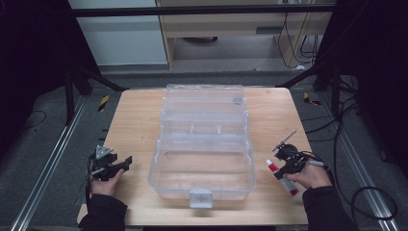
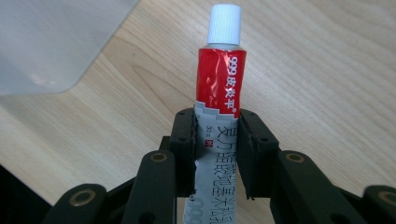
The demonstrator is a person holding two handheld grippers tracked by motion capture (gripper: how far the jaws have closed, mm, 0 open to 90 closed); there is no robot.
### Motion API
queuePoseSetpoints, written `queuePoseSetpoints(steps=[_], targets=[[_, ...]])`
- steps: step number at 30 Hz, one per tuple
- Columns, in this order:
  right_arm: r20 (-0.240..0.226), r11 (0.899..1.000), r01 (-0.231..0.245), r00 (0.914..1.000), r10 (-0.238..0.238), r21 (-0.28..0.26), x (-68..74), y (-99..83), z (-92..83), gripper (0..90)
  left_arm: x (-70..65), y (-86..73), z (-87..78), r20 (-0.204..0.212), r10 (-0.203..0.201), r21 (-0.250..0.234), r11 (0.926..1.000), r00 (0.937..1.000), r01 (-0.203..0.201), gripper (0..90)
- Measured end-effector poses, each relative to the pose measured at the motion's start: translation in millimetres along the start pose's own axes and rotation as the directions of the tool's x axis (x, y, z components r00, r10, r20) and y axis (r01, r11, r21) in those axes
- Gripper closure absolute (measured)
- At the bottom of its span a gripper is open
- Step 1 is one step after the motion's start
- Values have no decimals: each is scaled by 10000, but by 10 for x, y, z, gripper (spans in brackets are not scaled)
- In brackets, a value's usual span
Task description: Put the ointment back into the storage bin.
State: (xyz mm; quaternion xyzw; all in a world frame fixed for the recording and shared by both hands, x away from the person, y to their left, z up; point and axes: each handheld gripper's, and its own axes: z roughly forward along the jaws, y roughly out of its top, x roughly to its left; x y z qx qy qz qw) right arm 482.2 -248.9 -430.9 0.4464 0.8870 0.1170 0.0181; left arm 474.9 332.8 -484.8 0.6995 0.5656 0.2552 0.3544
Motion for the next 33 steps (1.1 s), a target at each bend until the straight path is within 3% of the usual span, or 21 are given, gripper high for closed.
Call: queuePoseSetpoints(steps=[13,24,29,33], targets=[[187,9945,662,9977,-649,-805,124,136,-514,696,-3,-1,5,18,16,39,10000,10000,-16,348],[421,9770,1867,9822,-1833,-1033,350,290,-872,696,0,-1,5,29,38,51,10000,10000,-38,349],[422,9594,2586,9659,-2554,-1124,510,384,-980,696,-1,-1,6,29,40,58,10000,10000,-40,349],[386,9363,3364,9417,-3342,-1008,696,495,-1011,696,-1,-1,5,30,11,41,10000,10000,-11,350]])
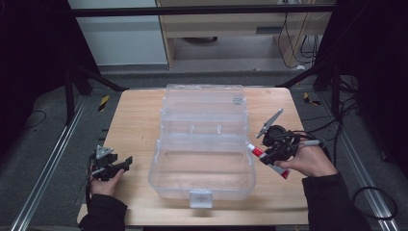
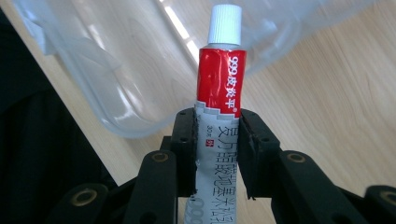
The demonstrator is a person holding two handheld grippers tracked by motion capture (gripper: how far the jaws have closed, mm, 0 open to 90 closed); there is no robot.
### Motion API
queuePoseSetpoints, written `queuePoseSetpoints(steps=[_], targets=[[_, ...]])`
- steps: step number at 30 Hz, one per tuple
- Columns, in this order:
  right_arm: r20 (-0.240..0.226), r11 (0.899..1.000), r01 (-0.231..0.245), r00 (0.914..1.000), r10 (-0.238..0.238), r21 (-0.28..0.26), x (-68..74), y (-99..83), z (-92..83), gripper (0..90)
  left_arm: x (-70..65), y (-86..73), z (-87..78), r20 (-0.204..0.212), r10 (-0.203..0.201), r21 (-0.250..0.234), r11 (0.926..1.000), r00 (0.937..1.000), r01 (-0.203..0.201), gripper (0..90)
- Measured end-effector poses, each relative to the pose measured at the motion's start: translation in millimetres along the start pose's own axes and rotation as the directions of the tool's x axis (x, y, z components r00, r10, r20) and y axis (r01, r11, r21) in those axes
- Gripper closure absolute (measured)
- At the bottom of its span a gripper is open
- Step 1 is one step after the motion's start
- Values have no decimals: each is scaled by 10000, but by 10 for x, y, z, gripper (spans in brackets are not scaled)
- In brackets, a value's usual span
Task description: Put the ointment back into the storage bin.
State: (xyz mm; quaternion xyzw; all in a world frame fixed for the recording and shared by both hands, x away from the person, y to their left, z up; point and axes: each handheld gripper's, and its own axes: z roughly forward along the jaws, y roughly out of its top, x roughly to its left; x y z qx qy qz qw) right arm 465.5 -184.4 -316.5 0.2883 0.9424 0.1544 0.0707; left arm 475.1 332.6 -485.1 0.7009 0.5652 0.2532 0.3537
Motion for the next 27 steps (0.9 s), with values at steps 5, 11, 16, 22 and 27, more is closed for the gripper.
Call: queuePoseSetpoints(steps=[5,11,16,22,27], targets=[[-302,9962,872,9957,-874,-92,162,214,36,696,3,1,-2,-6,44,-3,10000,10000,-44,350],[-600,9844,1756,9828,-1746,117,303,444,141,696,3,2,-2,2,37,-9,10000,10000,-37,350],[-841,9715,2356,9689,-2326,271,385,604,233,696,4,2,-2,4,44,-8,10000,10000,-44,351],[-1073,9580,2854,9537,-2809,287,455,737,352,696,6,2,-3,15,26,-23,10000,10000,-26,352],[-1281,9405,3358,9362,-3272,515,546,796,496,696,6,2,-4,9,30,-23,10000,10000,-30,354]])
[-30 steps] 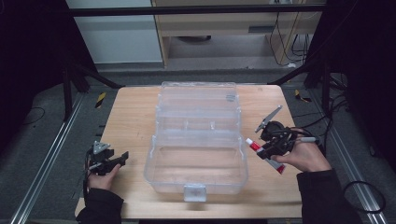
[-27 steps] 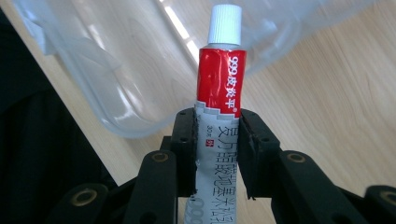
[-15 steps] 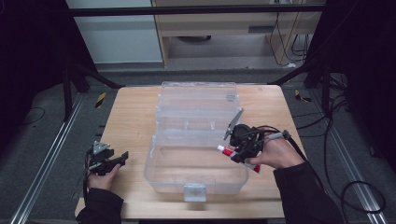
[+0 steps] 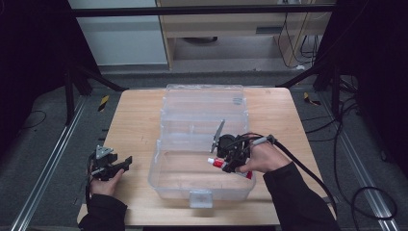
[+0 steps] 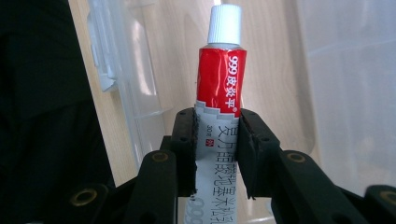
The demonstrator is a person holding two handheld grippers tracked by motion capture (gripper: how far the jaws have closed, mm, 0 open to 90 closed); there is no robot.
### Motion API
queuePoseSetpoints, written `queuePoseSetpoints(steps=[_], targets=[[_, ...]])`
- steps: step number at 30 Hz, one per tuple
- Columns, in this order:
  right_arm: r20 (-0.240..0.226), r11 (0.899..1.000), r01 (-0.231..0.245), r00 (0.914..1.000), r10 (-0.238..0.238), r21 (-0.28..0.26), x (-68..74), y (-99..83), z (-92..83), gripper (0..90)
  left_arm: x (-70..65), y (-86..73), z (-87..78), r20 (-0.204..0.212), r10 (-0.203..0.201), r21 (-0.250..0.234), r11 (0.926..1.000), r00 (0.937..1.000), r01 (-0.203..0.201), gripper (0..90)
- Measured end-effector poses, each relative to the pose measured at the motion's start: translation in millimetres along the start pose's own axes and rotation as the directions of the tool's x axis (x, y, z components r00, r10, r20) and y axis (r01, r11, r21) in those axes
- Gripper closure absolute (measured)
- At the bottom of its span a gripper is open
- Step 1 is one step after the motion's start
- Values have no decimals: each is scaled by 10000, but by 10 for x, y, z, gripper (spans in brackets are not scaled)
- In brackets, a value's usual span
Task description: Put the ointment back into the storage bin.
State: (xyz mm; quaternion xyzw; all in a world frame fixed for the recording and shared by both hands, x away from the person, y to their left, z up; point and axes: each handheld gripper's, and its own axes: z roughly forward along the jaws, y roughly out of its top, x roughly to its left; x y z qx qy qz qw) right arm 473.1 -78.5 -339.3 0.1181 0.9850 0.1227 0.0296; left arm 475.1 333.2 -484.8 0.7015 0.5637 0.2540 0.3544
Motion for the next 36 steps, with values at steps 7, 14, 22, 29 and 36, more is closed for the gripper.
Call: queuePoseSetpoints(steps=[7,14,22,29,36], targets=[[-197,9987,408,9990,-403,290,37,40,171,696,0,0,0,0,-9,-5,10000,10000,9,355],[-318,9962,709,9971,-694,497,54,18,288,695,1,0,0,-2,6,0,10000,10000,-6,356],[-461,9954,799,9959,-775,521,55,-25,399,696,1,0,0,-1,7,-7,10000,10000,-7,356],[-555,9939,914,9946,-880,622,62,-44,508,696,2,0,0,-6,-6,-2,10000,10000,6,356],[-646,9909,1150,9918,-1106,702,77,-82,602,696,1,0,0,-6,6,1,10000,10000,-6,356]])
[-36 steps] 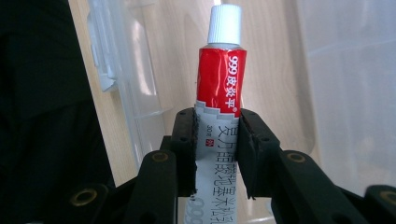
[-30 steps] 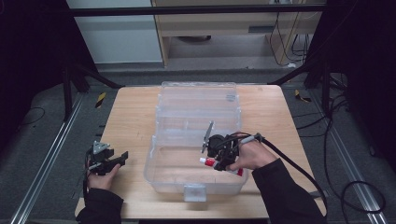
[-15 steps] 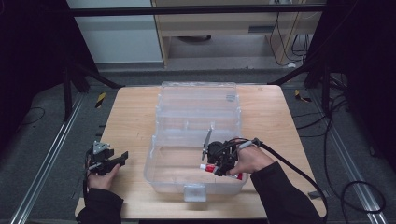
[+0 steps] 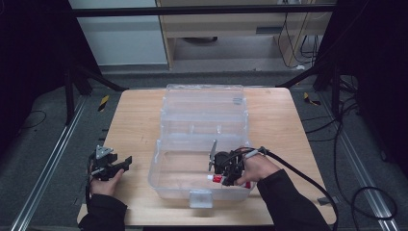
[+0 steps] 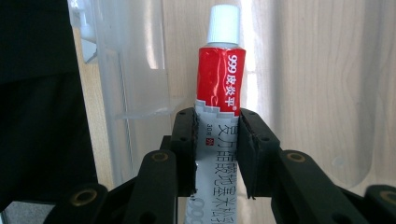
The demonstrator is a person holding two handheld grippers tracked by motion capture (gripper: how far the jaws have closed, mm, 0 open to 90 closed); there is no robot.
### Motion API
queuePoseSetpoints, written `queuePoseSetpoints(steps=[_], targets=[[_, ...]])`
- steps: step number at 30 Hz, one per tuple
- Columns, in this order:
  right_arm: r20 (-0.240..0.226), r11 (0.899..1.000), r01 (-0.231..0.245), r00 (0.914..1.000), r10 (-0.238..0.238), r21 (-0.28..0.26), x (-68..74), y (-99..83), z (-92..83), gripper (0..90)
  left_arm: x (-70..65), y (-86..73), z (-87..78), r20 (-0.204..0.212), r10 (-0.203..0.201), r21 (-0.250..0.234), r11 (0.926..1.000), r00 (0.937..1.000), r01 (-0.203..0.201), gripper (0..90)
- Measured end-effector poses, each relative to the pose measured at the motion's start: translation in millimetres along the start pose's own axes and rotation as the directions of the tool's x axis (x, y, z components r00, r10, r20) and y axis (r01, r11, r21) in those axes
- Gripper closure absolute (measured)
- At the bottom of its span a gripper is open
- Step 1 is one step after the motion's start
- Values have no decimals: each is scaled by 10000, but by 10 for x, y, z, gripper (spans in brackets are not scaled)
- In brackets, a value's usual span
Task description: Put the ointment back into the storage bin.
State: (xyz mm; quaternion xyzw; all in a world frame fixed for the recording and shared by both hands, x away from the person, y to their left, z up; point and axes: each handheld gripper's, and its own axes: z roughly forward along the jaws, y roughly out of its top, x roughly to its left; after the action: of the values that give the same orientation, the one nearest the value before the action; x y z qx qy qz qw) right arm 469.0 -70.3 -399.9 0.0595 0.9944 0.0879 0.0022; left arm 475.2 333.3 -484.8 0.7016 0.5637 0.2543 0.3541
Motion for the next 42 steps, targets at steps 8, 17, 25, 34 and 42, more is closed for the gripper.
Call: queuePoseSetpoints(steps=[8,17,25,34,42], targets=[[0,9993,380,9993,-380,-48,1,12,63,696,0,0,1,-7,2,3,10000,10000,-2,356],[-35,9992,397,9992,-397,-32,-14,30,121,695,1,0,1,-8,3,3,10000,10000,-3,356],[-119,9989,472,9988,-472,63,-17,41,167,695,2,-1,2,-2,1,9,10000,10000,-1,356],[-134,9987,498,9987,-496,91,-25,19,226,693,4,-1,3,-8,8,16,10000,10000,-8,356],[-103,9988,458,9989,-456,157,-29,1,269,693,4,-1,3,-13,8,19,10000,10000,-8,356]])
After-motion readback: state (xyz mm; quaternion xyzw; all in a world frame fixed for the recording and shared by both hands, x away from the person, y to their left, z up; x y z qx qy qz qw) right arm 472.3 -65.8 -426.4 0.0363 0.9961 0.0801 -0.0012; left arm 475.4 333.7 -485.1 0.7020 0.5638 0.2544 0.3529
